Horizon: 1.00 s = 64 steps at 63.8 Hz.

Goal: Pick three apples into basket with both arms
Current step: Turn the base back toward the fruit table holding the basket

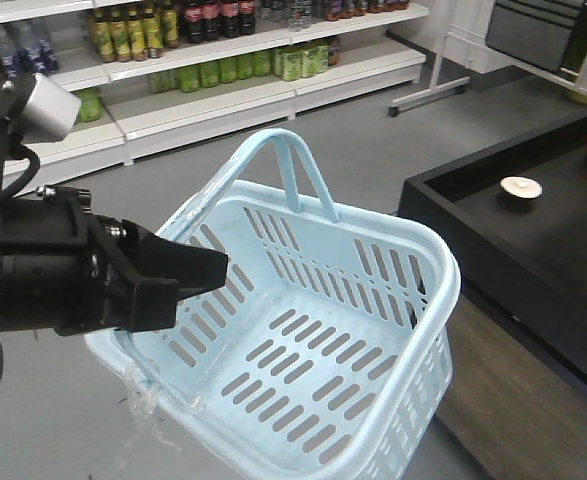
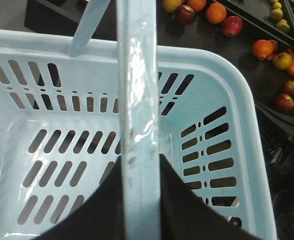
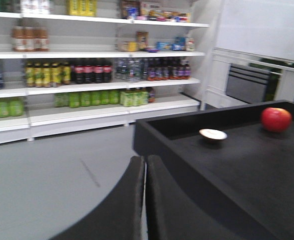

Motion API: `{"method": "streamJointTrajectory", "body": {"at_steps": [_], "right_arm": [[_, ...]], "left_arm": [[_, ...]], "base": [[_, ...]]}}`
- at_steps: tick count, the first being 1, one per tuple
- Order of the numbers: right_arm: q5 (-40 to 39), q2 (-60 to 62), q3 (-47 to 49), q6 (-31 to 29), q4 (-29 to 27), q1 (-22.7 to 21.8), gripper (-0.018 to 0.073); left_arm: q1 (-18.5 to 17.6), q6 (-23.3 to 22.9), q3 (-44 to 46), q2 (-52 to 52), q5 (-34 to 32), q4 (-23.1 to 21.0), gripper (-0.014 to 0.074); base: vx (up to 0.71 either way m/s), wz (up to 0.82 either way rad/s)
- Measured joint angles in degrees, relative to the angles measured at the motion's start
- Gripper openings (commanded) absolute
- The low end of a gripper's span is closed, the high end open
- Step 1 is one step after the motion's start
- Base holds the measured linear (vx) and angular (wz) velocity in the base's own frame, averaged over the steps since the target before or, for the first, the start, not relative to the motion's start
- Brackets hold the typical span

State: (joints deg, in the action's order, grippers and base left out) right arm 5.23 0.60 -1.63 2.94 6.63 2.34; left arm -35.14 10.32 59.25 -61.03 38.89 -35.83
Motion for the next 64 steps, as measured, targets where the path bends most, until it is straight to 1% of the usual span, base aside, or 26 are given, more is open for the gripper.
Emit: {"method": "streamJointTrajectory", "body": {"at_steps": [64], "right_arm": [[0.0,0.0,0.0,0.0,0.0,0.0,-0.0001]], "left_arm": [[0.0,0.0,0.0,0.0,0.0,0.0,-0.0008]], "base": [[0.12,-0.53]]}}
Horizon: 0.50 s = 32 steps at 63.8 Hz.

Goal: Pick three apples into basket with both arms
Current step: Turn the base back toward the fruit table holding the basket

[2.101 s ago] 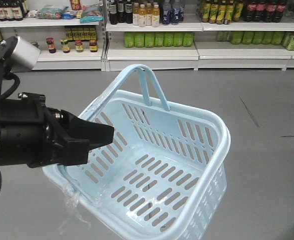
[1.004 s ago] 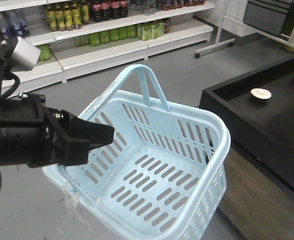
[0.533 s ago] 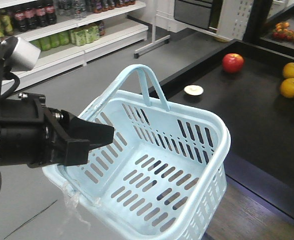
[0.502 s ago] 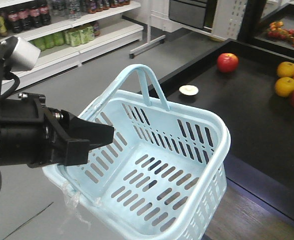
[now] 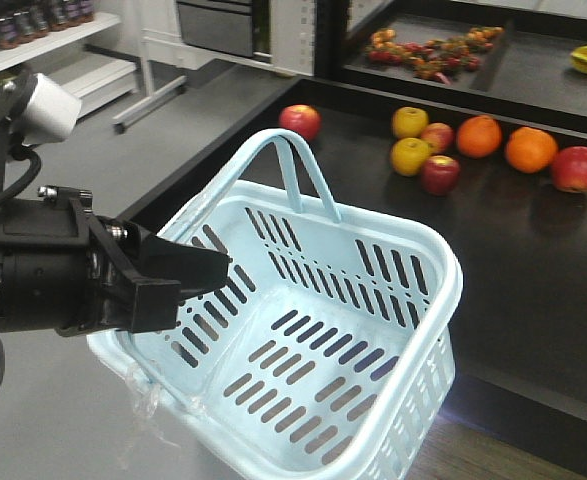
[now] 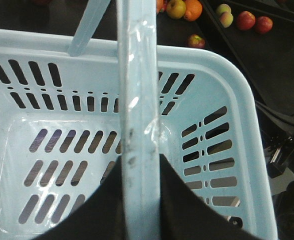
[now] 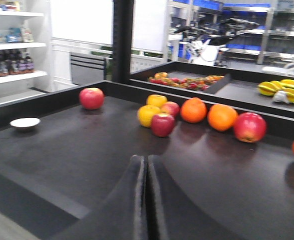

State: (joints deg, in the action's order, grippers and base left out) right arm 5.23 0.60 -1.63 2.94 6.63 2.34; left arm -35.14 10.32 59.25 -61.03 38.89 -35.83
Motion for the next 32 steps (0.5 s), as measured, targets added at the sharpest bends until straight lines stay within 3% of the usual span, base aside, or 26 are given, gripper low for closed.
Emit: {"method": "streamJointTrajectory", "body": {"at_steps": [14,32], "right_arm": [[0.0,0.0,0.0,0.0,0.0,0.0,-0.0001],[0.0,0.0,0.0,0.0,0.0,0.0,-0.0001]], "left_arm": [[0.0,0.0,0.0,0.0,0.0,0.0,-0.0008],[0.0,0.0,0.0,0.0,0.0,0.0,-0.0008]], "base": [[0.07,-0.32],[0.03,-0.1]]}}
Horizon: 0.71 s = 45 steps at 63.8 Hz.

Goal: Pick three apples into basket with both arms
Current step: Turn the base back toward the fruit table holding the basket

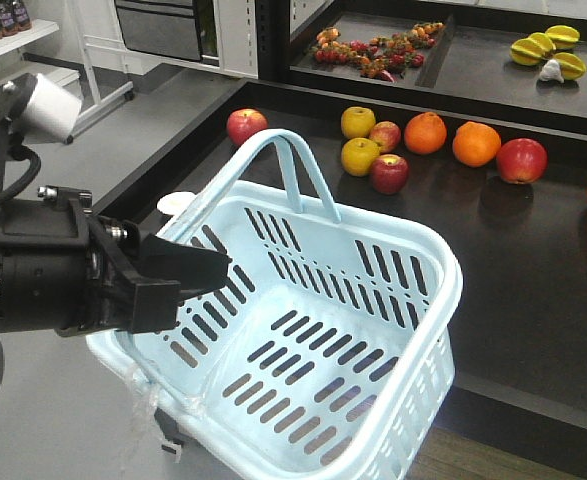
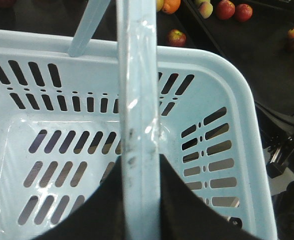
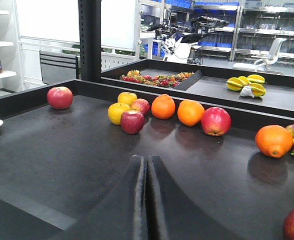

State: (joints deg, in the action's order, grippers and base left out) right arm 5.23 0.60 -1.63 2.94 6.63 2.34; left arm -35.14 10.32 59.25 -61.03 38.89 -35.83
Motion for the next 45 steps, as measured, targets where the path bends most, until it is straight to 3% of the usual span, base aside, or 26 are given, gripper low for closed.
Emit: {"method": "streamJointTrajectory", "body": {"at_steps": [45], "right_arm": [[0.0,0.0,0.0,0.0,0.0,0.0,-0.0001]], "left_arm": [[0.0,0.0,0.0,0.0,0.0,0.0,-0.0008]], "base": [[0.06,-0.23]]}}
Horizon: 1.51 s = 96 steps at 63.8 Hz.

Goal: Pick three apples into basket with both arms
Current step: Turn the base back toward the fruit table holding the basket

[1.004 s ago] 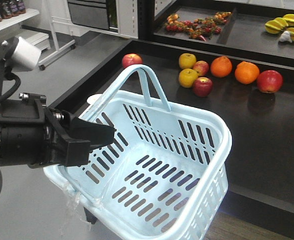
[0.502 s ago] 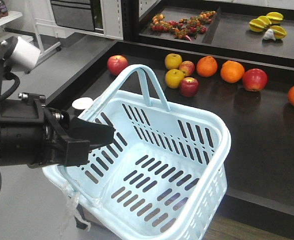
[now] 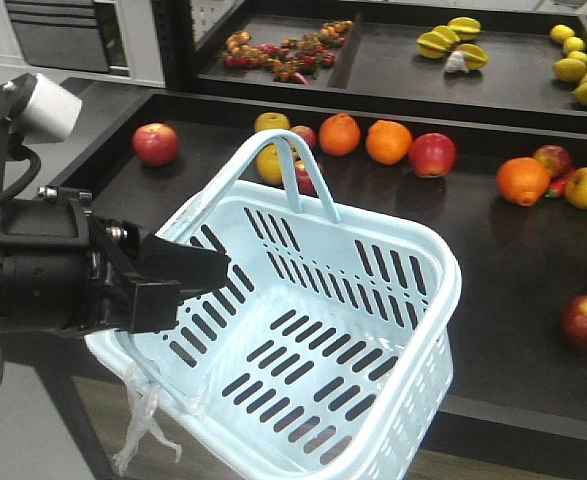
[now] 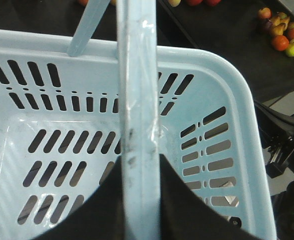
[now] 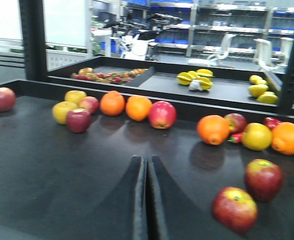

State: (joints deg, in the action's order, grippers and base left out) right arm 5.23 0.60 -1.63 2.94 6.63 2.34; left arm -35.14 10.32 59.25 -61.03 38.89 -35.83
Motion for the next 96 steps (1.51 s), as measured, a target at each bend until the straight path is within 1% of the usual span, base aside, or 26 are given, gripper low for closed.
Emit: {"method": "streamJointTrajectory", "body": {"at_steps": [59,96], "right_arm": [[0.0,0.0,0.0,0.0,0.0,0.0,-0.0001],[0.0,0.0,0.0,0.0,0.0,0.0,-0.0001]], "left_arm": [[0.0,0.0,0.0,0.0,0.0,0.0,-0.0008],[0.0,0.0,0.0,0.0,0.0,0.0,-0.0008]], "base": [[0.09,-0.19],[0.09,-0.09]]}}
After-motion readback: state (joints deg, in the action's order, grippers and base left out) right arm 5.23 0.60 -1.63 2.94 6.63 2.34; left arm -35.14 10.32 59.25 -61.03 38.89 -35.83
